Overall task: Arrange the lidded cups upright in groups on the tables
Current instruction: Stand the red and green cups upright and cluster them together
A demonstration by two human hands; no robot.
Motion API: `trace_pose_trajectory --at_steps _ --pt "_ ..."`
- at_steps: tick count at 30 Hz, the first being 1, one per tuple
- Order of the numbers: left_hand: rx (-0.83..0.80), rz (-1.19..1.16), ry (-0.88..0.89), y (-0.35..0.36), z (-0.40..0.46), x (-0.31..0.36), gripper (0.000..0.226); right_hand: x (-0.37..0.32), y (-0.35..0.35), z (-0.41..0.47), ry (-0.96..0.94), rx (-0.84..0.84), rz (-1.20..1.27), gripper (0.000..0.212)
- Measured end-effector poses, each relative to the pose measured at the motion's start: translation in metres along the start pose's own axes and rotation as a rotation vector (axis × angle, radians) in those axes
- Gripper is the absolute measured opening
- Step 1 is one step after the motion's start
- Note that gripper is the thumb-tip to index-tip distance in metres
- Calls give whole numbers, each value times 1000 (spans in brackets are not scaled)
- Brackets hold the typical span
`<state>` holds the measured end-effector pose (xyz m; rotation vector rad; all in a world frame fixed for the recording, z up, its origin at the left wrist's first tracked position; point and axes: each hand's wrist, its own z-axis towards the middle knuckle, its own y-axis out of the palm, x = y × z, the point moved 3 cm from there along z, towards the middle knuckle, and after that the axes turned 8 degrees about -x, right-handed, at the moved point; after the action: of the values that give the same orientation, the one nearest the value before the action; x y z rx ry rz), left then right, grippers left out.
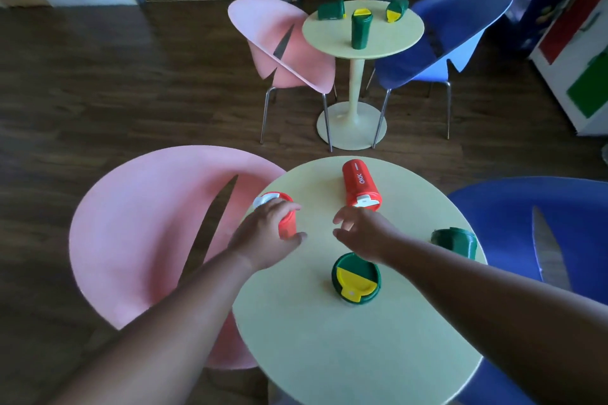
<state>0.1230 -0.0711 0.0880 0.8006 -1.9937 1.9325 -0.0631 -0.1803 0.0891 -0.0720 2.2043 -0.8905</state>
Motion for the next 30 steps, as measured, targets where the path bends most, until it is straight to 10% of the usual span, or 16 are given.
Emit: trace_pose_trajectory --at_steps 10,30 --pt "-242 179 -169 -8 42 -72 109 -55 31 75 101 61 119 28" --pt "-611 304 374 33 85 7 88 2 3 6 362 129 199 29"
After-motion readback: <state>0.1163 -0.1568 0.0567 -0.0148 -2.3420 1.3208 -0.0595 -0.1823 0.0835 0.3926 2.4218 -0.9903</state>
